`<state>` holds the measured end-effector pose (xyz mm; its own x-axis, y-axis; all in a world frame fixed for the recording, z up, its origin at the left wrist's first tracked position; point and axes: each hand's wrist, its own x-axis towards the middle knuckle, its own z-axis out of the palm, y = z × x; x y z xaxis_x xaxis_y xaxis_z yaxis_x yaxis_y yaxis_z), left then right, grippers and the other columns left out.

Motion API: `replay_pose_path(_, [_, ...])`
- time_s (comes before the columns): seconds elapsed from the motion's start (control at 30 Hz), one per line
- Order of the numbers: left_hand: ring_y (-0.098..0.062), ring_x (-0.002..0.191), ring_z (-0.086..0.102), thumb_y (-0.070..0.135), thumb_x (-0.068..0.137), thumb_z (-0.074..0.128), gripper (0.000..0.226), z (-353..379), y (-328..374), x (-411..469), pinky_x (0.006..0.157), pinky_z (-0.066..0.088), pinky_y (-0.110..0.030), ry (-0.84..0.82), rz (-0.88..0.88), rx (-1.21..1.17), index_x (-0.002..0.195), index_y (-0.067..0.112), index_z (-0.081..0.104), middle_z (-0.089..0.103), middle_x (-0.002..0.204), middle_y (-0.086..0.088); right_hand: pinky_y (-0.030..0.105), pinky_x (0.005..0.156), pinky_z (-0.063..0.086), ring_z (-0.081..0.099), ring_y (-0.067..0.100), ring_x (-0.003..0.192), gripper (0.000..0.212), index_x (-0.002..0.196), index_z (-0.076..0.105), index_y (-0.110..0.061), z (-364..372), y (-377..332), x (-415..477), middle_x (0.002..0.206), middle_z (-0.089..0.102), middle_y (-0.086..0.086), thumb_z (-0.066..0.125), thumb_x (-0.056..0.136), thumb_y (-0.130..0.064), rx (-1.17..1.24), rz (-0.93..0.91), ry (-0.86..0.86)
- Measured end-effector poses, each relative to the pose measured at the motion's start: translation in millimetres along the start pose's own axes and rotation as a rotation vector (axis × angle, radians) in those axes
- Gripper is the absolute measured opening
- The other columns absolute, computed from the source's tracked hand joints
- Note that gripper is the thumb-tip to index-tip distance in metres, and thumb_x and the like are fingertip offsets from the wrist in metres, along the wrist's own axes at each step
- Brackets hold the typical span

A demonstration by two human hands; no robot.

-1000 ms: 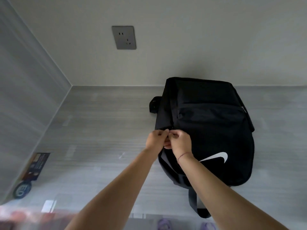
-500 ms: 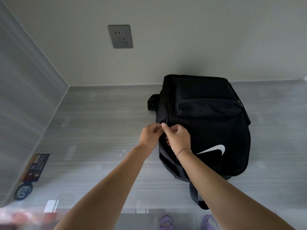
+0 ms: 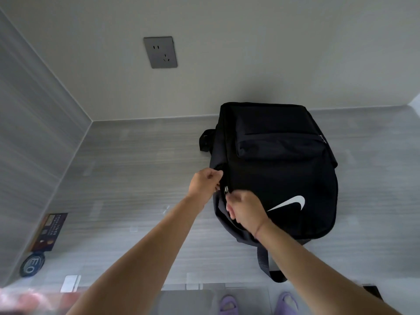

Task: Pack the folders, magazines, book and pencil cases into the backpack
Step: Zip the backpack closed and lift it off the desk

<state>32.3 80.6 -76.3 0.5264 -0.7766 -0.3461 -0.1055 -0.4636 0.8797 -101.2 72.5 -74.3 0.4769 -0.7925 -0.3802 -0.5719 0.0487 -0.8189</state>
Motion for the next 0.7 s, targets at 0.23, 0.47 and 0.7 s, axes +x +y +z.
replay_pose_path(0.23, [-0.032,0.070,0.066,0.033,0.079,0.069,0.034,22.1,-6.2,-26.4,0.067,0.055,-0.040,-0.172,0.028,0.515,0.066,0.005,0.056,0.067,0.070,-0.018,0.038,0.056,0.041,0.047,0.021,0.053,0.040,0.060,0.044,-0.007,2.7,42.8,-43.1,0.051,0.049,0.004,0.043,0.092,-0.030,-0.225,-0.033,0.127])
replay_pose_path(0.47, [-0.006,0.040,0.059,0.021,0.081,0.070,0.038,13.6,-17.2,-28.7,0.036,0.040,-0.013,0.038,-0.071,0.135,0.056,0.013,0.043,0.054,0.051,-0.001,0.032,0.048,0.034,0.040,0.017,0.046,0.041,0.060,0.047,-0.008,-11.5,67.2,-58.7,0.046,0.043,-0.001,0.048,0.091,-0.034,-0.252,-0.070,0.263])
replay_pose_path(0.7, [-0.017,0.069,0.064,0.023,0.086,0.064,0.016,13.6,-26.5,-35.8,0.058,0.043,-0.025,0.130,-0.007,0.229,0.085,0.009,0.056,0.064,0.077,-0.004,0.035,0.054,0.040,0.055,0.030,0.061,0.037,0.059,0.046,-0.012,-72.3,112.8,-84.0,0.059,0.061,0.007,0.049,0.092,-0.028,-0.333,0.037,0.434])
